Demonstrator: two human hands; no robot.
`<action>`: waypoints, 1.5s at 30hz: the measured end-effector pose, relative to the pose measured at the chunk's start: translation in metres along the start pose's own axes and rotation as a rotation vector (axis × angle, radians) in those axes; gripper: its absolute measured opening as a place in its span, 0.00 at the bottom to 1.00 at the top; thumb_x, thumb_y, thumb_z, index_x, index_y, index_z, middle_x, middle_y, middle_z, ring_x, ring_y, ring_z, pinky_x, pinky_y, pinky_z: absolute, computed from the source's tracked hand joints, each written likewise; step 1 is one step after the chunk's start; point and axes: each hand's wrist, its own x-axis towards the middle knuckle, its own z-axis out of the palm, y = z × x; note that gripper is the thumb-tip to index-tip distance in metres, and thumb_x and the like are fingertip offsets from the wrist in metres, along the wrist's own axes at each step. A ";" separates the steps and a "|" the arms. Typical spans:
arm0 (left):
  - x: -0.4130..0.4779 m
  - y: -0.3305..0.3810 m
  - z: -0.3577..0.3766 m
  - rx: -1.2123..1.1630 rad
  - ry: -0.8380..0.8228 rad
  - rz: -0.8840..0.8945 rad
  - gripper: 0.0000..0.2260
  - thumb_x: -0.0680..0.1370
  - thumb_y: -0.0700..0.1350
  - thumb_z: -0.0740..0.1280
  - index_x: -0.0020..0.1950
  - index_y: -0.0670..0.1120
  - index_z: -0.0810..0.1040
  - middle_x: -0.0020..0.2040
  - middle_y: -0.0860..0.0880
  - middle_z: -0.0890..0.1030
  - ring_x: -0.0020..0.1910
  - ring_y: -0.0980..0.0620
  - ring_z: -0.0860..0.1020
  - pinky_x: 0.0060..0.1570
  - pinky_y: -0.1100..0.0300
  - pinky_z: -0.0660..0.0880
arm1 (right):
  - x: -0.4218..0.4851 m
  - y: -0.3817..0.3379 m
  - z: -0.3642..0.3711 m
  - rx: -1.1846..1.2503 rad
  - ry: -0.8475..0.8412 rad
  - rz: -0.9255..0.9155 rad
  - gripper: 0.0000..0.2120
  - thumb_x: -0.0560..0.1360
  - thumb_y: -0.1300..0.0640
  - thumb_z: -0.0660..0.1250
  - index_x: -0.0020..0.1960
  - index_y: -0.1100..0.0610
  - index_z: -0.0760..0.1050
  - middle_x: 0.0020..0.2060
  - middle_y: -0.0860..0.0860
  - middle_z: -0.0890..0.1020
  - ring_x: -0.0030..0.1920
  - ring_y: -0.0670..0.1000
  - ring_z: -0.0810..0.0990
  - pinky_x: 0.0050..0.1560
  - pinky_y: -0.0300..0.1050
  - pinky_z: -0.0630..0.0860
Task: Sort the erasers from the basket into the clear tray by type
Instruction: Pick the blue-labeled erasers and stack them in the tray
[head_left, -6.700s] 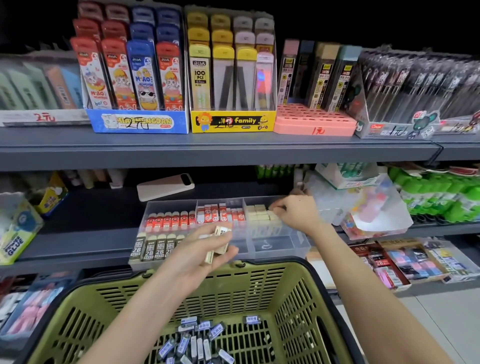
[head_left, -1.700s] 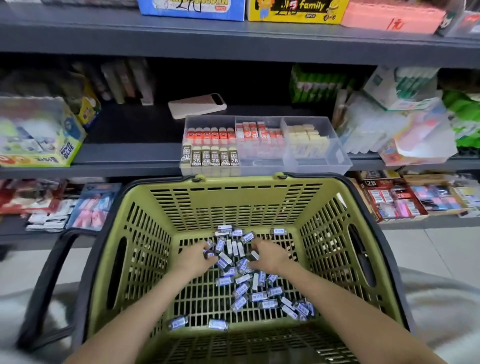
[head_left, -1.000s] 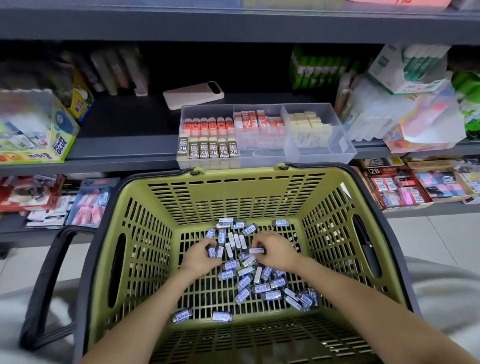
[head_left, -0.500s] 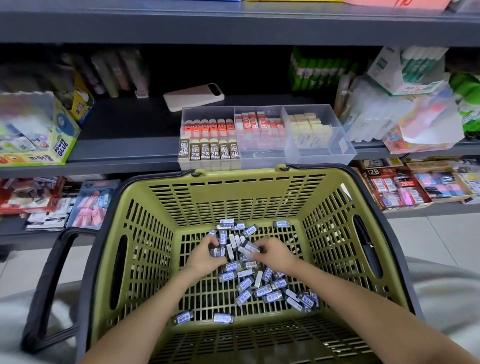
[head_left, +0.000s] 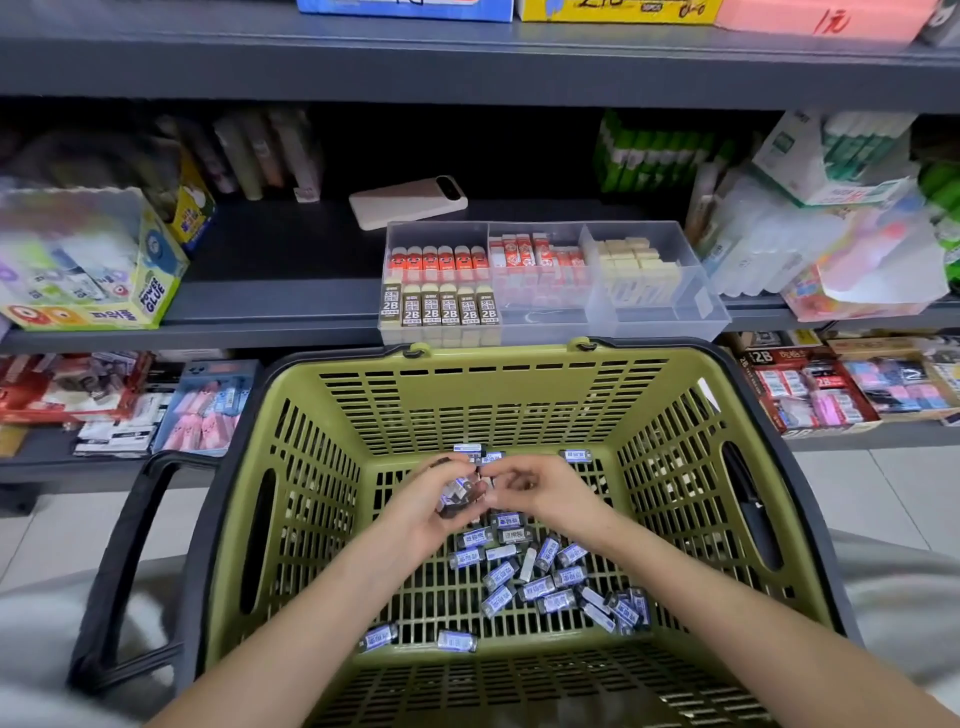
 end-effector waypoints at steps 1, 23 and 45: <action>-0.002 0.003 -0.004 -0.003 0.035 0.014 0.08 0.69 0.30 0.70 0.46 0.40 0.78 0.47 0.40 0.79 0.41 0.45 0.81 0.31 0.57 0.79 | 0.001 0.010 -0.003 -0.125 0.024 0.016 0.13 0.70 0.58 0.73 0.54 0.55 0.79 0.38 0.46 0.79 0.37 0.42 0.74 0.45 0.39 0.74; -0.048 0.056 -0.017 -0.031 -0.105 0.137 0.11 0.61 0.39 0.76 0.39 0.43 0.77 0.35 0.46 0.80 0.31 0.50 0.80 0.32 0.59 0.79 | 0.011 0.069 0.008 -0.819 -0.106 0.065 0.20 0.72 0.55 0.70 0.62 0.59 0.72 0.56 0.54 0.73 0.51 0.52 0.77 0.55 0.47 0.76; -0.068 0.072 0.026 0.371 -0.310 0.395 0.16 0.60 0.52 0.77 0.42 0.46 0.81 0.32 0.49 0.78 0.28 0.52 0.76 0.23 0.63 0.68 | -0.018 -0.116 -0.032 0.273 0.260 -0.219 0.11 0.75 0.66 0.65 0.55 0.58 0.78 0.38 0.51 0.79 0.32 0.45 0.72 0.36 0.36 0.70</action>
